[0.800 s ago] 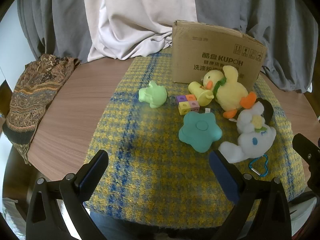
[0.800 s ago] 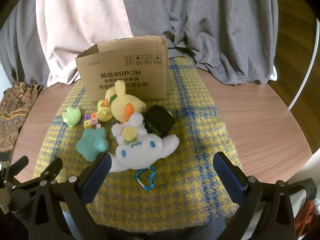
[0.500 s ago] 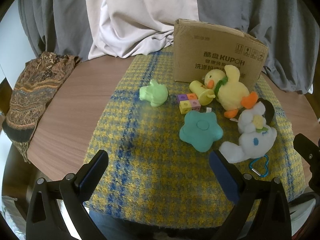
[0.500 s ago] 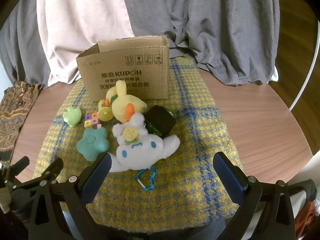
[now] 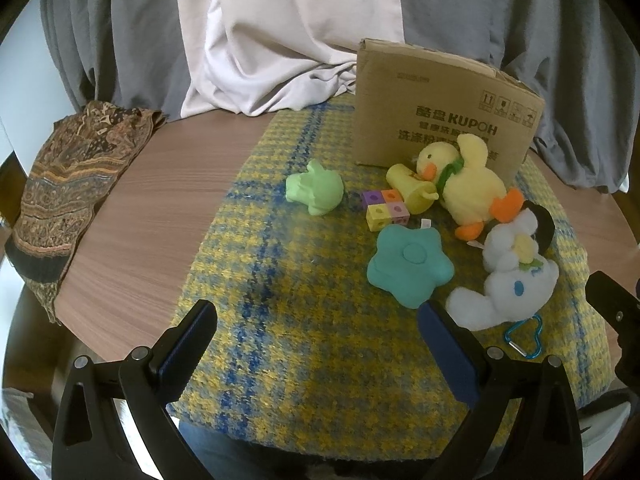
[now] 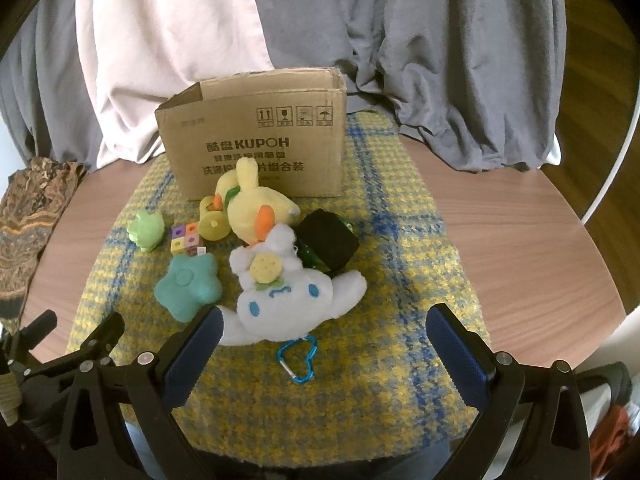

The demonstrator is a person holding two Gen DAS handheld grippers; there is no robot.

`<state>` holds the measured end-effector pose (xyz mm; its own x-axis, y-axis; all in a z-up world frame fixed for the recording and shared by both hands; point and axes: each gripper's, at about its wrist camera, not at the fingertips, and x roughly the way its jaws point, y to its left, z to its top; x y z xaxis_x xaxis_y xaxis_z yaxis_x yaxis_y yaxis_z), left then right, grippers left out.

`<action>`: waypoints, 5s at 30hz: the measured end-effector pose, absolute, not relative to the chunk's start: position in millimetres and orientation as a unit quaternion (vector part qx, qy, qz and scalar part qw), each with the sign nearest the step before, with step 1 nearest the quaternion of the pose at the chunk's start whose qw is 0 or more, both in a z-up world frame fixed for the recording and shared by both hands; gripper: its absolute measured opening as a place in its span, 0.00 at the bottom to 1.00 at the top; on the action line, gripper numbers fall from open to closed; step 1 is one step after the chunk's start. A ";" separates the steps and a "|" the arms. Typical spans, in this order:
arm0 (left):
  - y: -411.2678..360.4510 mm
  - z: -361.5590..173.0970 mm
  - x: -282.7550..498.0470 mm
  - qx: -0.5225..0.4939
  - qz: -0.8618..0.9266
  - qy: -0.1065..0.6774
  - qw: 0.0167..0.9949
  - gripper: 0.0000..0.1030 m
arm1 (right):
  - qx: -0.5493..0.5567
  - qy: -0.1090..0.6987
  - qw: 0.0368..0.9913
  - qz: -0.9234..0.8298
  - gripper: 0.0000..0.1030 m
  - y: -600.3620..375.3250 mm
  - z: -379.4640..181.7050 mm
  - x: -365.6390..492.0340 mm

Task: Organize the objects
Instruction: 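Move right tool toward white plush while left tool moves toward teal star cushion, then close right tool on the white plush with blue carabiner, then close left tool on teal star cushion while right tool holds white plush, then lift and carry both held plushes over the cardboard box with both tools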

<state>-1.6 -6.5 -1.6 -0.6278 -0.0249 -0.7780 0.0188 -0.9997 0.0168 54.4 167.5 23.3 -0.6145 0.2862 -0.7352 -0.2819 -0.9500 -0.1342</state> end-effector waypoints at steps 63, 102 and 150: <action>-10.3 -22.8 -16.3 0.413 -0.910 -0.012 0.011 0.99 | -0.431 -0.008 0.146 0.891 0.99 163.2 -3.6 27.5; 5.1 -47.1 -39.3 0.425 -0.905 -0.005 -0.036 0.99 | -0.485 0.028 0.138 0.863 0.79 179.5 -61.0 -11.0; 44.8 -40.8 -59.6 0.420 -0.901 -0.031 -0.101 0.74 | -0.428 0.005 0.198 0.882 0.79 181.6 -16.5 27.1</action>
